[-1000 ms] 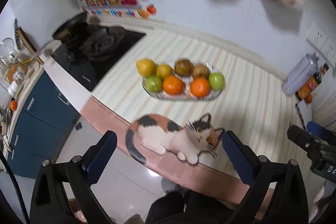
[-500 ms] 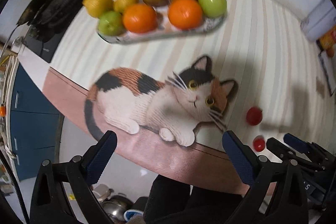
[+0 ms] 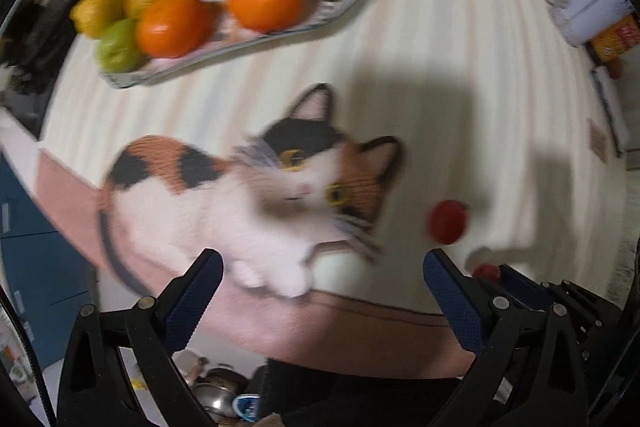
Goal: Organize fruits
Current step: 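Grasp one red tomato with the left tool while the right tool grasps the other, then carry both tomatoes onto the deer plate and open both tools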
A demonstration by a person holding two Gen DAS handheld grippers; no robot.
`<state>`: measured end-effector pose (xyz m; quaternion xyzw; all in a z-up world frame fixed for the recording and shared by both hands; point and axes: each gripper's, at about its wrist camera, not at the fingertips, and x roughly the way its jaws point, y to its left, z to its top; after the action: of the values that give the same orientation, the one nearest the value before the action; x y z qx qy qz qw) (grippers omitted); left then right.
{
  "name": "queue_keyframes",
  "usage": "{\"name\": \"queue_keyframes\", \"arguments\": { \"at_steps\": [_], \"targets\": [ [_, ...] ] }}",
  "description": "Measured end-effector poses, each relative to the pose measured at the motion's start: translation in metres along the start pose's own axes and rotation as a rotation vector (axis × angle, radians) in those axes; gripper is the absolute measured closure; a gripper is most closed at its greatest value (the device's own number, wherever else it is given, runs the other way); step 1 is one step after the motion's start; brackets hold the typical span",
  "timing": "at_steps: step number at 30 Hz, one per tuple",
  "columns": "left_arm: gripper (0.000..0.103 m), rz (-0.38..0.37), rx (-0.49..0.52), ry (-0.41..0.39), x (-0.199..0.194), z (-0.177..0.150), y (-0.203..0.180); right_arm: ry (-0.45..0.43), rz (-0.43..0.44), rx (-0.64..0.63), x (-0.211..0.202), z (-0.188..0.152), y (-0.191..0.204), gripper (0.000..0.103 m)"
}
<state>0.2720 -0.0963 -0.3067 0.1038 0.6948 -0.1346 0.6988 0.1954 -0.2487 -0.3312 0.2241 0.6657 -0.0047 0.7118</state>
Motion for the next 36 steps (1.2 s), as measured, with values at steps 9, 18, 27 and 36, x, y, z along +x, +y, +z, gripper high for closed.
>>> {"name": "queue_keyframes", "arguments": {
  "at_steps": [9, 18, 27, 36],
  "targets": [
    [0.005, -0.102, 0.113, 0.040, 0.023, 0.016, -0.053, -0.044, -0.013, 0.125, -0.010, 0.013, -0.043, 0.075],
    [0.070, -0.112, 0.175, 0.049, 0.045, 0.021, -0.083, -0.041, -0.002, 0.174, -0.006, 0.013, -0.056, 0.075],
    [0.079, -0.138, 0.096, -0.025, 0.018, 0.027, -0.038, -0.070, 0.022, 0.105, -0.018, 0.032, -0.034, 0.075],
    [0.079, -0.222, -0.174, -0.150, -0.052, 0.040, 0.066, -0.087, 0.116, -0.014, -0.016, 0.068, 0.035, 0.075]
  ]
}}
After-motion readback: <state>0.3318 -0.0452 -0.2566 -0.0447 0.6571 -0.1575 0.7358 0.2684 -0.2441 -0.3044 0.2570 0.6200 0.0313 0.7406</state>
